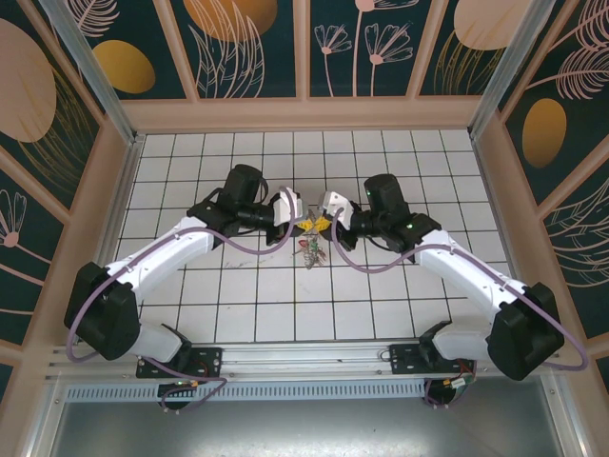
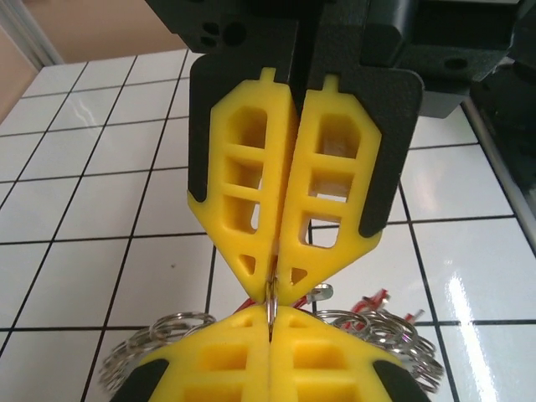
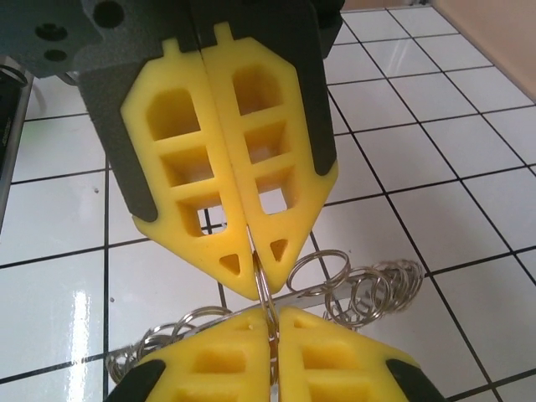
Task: Put the keys on the keyring
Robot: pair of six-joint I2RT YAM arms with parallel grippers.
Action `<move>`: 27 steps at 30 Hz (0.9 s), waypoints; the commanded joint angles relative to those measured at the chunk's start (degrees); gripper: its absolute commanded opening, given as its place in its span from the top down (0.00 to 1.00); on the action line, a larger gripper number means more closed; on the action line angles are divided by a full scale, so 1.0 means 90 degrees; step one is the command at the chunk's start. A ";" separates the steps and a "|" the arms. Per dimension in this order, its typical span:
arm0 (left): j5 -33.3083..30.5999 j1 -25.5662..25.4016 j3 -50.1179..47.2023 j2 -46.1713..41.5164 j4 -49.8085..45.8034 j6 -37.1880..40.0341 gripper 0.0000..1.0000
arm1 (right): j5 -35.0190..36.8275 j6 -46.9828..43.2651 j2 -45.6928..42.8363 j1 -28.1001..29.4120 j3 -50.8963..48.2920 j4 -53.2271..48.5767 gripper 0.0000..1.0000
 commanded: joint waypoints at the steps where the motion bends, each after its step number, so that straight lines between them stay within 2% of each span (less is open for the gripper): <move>1: 0.0886 0.0053 -0.0085 -0.0211 0.1096 -0.0557 1.00 | -0.0151 0.0015 -0.0202 0.0009 -0.0205 0.0539 0.90; 15: 0.1446 0.0135 -0.0358 -0.0240 0.1780 -0.0973 1.00 | -0.0291 0.0027 -0.0204 -0.0152 -0.0193 0.0656 0.86; 21: 0.1378 0.0160 -0.0466 -0.0308 0.1961 -0.1055 1.00 | -0.0245 0.0052 -0.0241 -0.0172 -0.0178 0.0626 1.00; 23: 0.1176 0.0160 -0.0466 -0.0310 0.1827 -0.0996 1.00 | -0.0195 0.0083 -0.0242 -0.0172 -0.0140 0.0589 1.00; 24: 0.1033 0.0160 -0.0426 -0.0292 0.1632 -0.0813 0.98 | -0.0179 0.0074 -0.0232 -0.0172 -0.0099 0.0546 1.00; 25: 0.0869 0.0160 -0.0365 -0.0263 0.1398 -0.0670 0.92 | -0.0150 0.0083 -0.0202 -0.0163 -0.0057 0.0484 1.00; 27: 0.0565 0.0160 -0.0237 -0.0189 0.0882 -0.0360 0.85 | -0.0089 0.0068 -0.0133 -0.0153 0.0081 0.0320 1.00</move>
